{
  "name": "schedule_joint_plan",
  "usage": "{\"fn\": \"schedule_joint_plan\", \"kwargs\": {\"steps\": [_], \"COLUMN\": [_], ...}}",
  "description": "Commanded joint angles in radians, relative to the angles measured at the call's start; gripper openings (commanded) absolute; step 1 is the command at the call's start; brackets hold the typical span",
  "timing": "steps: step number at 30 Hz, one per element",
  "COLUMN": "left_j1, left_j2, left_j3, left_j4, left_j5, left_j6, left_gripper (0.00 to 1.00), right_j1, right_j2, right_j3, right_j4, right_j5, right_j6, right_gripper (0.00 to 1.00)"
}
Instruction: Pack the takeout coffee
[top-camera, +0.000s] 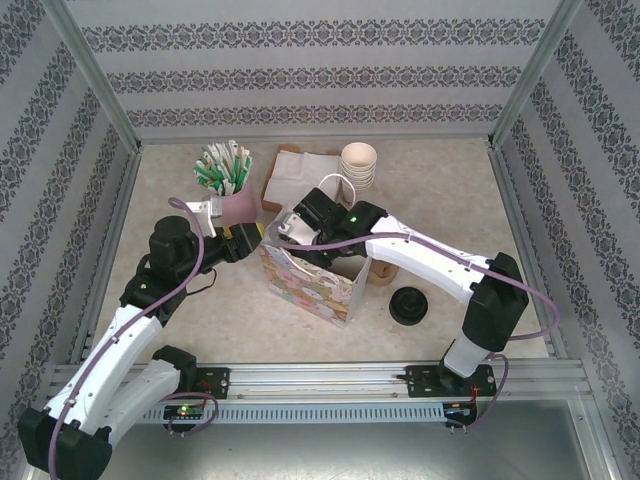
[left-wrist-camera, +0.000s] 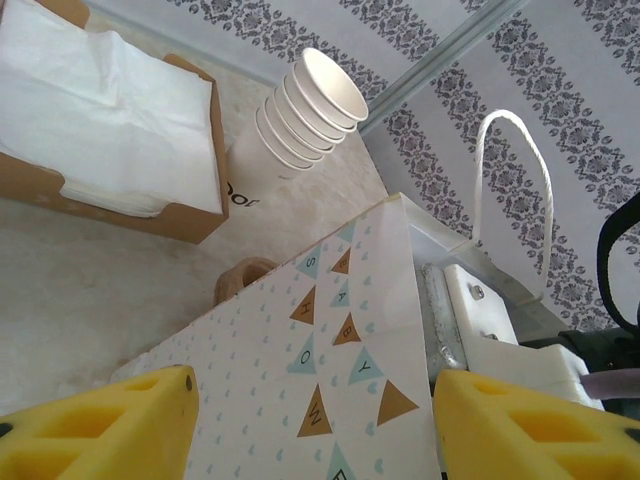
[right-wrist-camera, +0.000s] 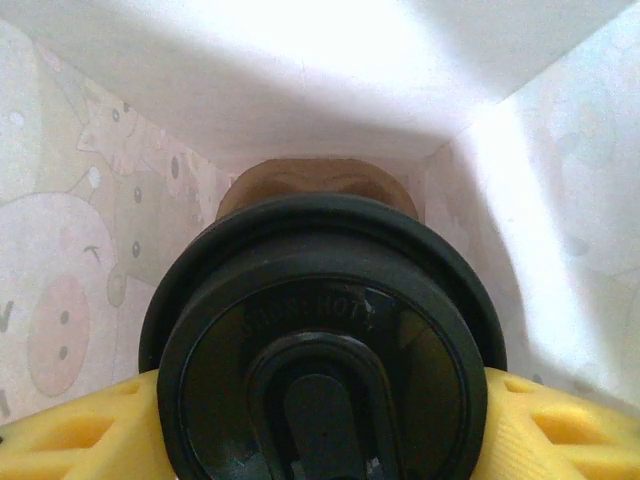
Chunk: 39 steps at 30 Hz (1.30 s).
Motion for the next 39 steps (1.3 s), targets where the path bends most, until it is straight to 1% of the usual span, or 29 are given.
{"fn": "schedule_joint_plan", "kwargs": {"steps": [1, 3, 8, 13, 22, 27, 39], "left_j1": [0.007, 0.007, 0.006, 0.006, 0.006, 0.006, 0.007], "left_j2": [-0.01, -0.007, -0.002, -0.002, 0.0, 0.001, 0.004], "left_j3": [0.025, 0.023, 0.019, 0.018, 0.025, 0.027, 0.036], "left_j4": [-0.018, -0.014, -0.019, -0.02, -0.032, -0.037, -0.064], "left_j5": [-0.017, -0.02, -0.027, -0.049, -0.078, -0.096, -0.124], "left_j6": [0.005, 0.002, -0.009, -0.015, -0.03, -0.035, -0.043], "left_gripper": [0.64, 0.64, 0.64, 0.63, 0.63, 0.63, 0.63], "right_j1": [0.0, -0.001, -0.004, -0.004, -0.004, -0.004, -0.004], "right_j2": [0.045, 0.044, 0.071, 0.088, 0.062, 0.06, 0.05], "right_j3": [-0.078, -0.083, -0.097, -0.111, -0.143, -0.15, -0.152], "right_j4": [-0.12, -0.117, -0.13, -0.131, -0.083, -0.077, -0.059], "right_j5": [-0.128, -0.119, -0.03, 0.023, 0.002, 0.041, 0.042], "right_j6": [0.043, 0.049, 0.062, 0.066, 0.08, 0.076, 0.087], "right_gripper": [0.54, 0.54, 0.52, 0.52, 0.52, 0.52, 0.53]}}
